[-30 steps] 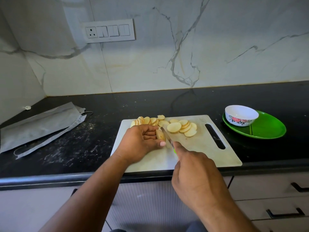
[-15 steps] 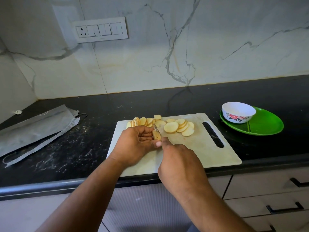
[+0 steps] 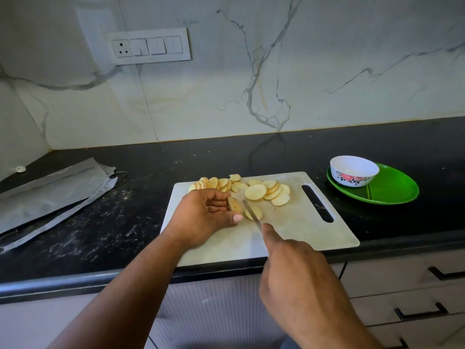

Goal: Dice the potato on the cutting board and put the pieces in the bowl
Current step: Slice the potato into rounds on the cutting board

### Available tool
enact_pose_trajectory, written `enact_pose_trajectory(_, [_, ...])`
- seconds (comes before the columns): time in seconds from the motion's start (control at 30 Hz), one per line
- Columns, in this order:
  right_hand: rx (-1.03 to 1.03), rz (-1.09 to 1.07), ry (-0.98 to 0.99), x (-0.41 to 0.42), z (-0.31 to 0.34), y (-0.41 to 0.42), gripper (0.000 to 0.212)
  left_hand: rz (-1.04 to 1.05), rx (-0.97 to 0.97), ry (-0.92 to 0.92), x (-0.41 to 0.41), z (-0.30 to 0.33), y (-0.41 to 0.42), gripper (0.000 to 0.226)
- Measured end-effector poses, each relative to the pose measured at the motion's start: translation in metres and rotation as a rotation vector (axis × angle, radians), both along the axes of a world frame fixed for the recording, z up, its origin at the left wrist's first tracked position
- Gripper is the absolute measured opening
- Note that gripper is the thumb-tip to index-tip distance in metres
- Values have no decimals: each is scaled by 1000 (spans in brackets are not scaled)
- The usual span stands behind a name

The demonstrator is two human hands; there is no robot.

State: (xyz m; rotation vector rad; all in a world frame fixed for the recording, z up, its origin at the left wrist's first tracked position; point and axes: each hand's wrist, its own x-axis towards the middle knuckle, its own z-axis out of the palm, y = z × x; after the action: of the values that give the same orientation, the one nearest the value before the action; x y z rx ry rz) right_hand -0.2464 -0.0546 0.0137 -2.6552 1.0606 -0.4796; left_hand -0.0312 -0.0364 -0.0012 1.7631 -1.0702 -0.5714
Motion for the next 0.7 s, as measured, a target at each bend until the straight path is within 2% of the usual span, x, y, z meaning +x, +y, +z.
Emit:
enact_pose_trajectory(0.17, [-36, -27, -14, 14, 3, -3, 69, 1, -16, -14, -2, -1, 0, 49])
enact_pose_trajectory(0.7, [0, -10, -99, 36, 8, -8, 62, -19, -24, -24, 2, -4, -1, 42])
